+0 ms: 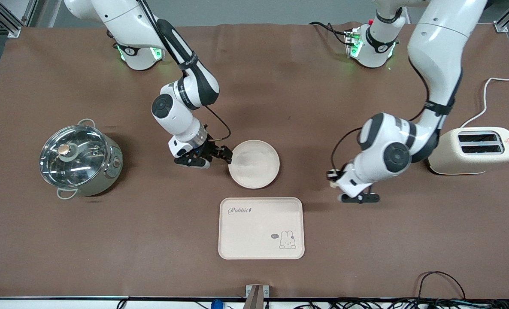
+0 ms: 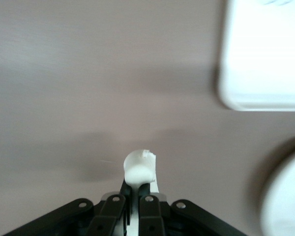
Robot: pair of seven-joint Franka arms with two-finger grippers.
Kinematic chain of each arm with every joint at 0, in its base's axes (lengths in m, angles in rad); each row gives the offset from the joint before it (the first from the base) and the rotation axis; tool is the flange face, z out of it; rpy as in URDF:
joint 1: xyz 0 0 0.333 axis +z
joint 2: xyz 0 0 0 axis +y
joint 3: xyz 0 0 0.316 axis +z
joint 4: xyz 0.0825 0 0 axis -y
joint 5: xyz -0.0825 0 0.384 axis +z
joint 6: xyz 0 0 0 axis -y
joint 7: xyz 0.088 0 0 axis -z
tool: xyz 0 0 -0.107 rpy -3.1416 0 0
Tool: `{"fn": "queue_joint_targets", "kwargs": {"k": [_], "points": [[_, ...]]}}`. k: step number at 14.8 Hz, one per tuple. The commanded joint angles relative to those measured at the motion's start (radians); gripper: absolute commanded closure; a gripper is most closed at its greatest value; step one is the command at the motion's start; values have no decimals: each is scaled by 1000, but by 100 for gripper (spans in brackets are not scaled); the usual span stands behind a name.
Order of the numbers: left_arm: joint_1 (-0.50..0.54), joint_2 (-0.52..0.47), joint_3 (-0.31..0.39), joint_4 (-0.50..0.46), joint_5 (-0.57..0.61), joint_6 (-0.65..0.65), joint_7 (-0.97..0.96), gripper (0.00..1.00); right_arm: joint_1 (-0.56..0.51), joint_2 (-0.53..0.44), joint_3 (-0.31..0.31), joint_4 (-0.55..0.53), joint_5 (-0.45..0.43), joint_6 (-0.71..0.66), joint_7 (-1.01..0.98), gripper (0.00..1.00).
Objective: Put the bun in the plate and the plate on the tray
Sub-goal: 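Carry the bun toward the plate while the right gripper reaches the plate, then lower the bun into the plate while the right gripper grips the rim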
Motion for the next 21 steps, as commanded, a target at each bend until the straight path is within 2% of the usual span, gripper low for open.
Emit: {"fn": "queue_joint_targets", "kwargs": {"k": [1,4,8,9,10,11,12,13,15,17,19,21], "points": [[-111,119,6,146,-32,-20,-210,93,39,37,-5,29,25,2,5,10],[-197,179,6,195,-91,17,-292,92,47,54,-5,35,24,-1,2,16],[-271,213,6,197,-136,106,-408,91,50,94,-5,73,25,-2,3,19],[-283,216,7,197,-136,118,-436,87,52,102,-5,78,25,-2,3,20],[-291,222,7,195,-134,132,-458,52,55,105,-5,81,25,-2,3,24],[-300,226,7,195,-128,148,-468,41,58,105,-5,81,24,-1,3,34],[-308,224,9,195,-125,149,-469,26,58,106,-5,82,24,1,3,45],[-309,213,13,194,-121,151,-465,1,58,106,-5,85,24,1,3,60],[-303,200,15,189,-102,137,-467,0,58,108,-5,85,24,1,3,82],[-303,183,15,192,-90,103,-467,0,58,110,-5,85,24,1,3,95],[-292,170,19,194,-40,63,-464,0,56,113,-6,85,24,-1,-8,99],[-262,146,19,192,106,27,-453,0,46,111,-6,85,22,1,-12,99]]}}
